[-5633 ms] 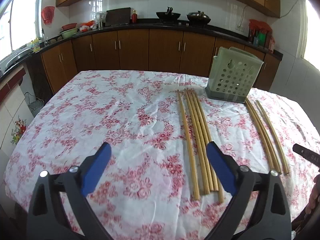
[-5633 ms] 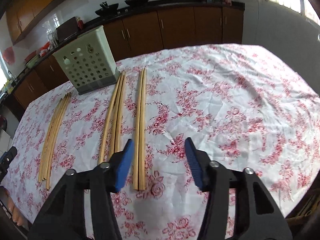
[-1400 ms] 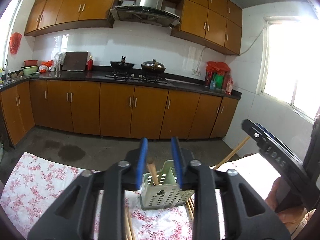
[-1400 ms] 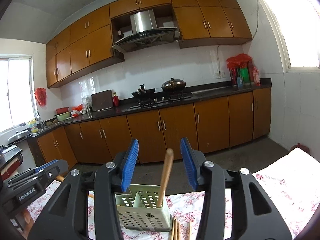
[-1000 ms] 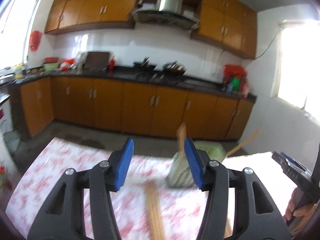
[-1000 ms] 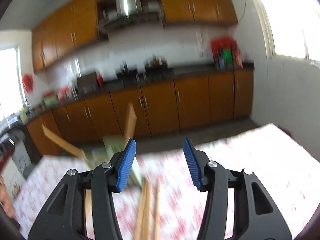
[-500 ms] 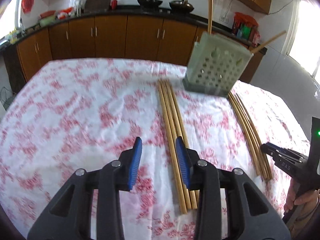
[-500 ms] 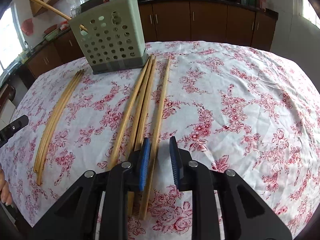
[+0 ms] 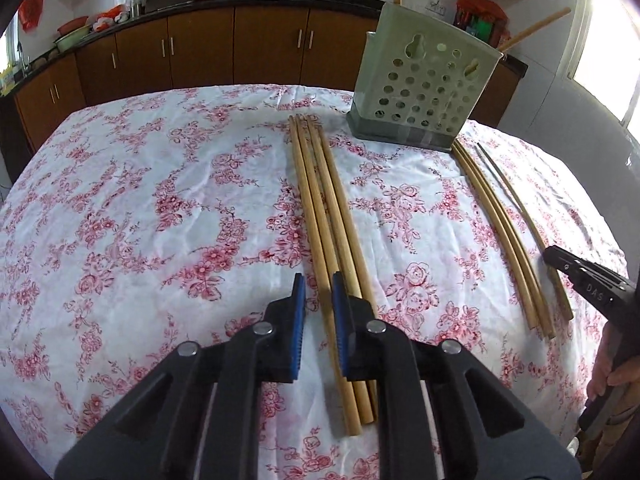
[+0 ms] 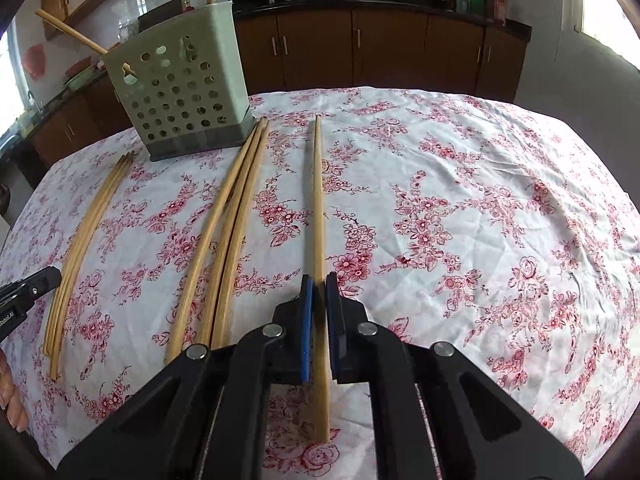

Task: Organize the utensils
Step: 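Lower the right tool onto a chopstick and pinch it while the left tool pinches another, then hold both pinched chopsticks against the tablecloth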

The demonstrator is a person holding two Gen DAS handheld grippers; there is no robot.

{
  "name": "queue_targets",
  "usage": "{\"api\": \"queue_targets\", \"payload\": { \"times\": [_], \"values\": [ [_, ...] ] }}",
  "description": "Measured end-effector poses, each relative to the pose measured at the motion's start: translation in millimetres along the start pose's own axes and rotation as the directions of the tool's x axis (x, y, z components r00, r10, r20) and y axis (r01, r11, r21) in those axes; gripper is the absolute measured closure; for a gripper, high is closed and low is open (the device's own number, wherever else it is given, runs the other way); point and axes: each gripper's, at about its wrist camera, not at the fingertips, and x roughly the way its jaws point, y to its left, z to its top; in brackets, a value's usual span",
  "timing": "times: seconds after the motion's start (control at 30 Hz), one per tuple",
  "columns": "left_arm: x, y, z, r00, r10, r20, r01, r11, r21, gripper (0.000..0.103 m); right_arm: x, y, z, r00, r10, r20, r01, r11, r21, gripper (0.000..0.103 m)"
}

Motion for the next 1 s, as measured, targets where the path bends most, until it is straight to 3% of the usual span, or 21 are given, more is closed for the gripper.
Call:
{"api": "queue_targets", "payload": {
  "times": [0.33,0.53,0.8,1.0],
  "values": [
    [9,-1,3,0.999,0.049,0.004,-0.049,0.999,0.017,0.091,-1,7,-2,1.0,0.017,0.001,-0.017,0.999,-0.029,0.094],
    [13,30,14,0.997,0.074,-0.003,-0.074,0.993,-0.088,0.095,2,-5,4,1.0,-0.02,0.014,0.02,1.0,-0.01,0.095],
    [14,42,16,0.998,0.06,0.012,-0.059,0.994,-0.088,0.093,3,-12,8,0.999,-0.031,0.018,0.031,1.0,0.001,0.095],
    [14,54,13,1.0,-0.004,0.022,0.007,0.99,-0.142,0.093,4,-12,8,1.0,-0.016,0.017,0.016,1.0,0.013,0.095]
  ]
}}
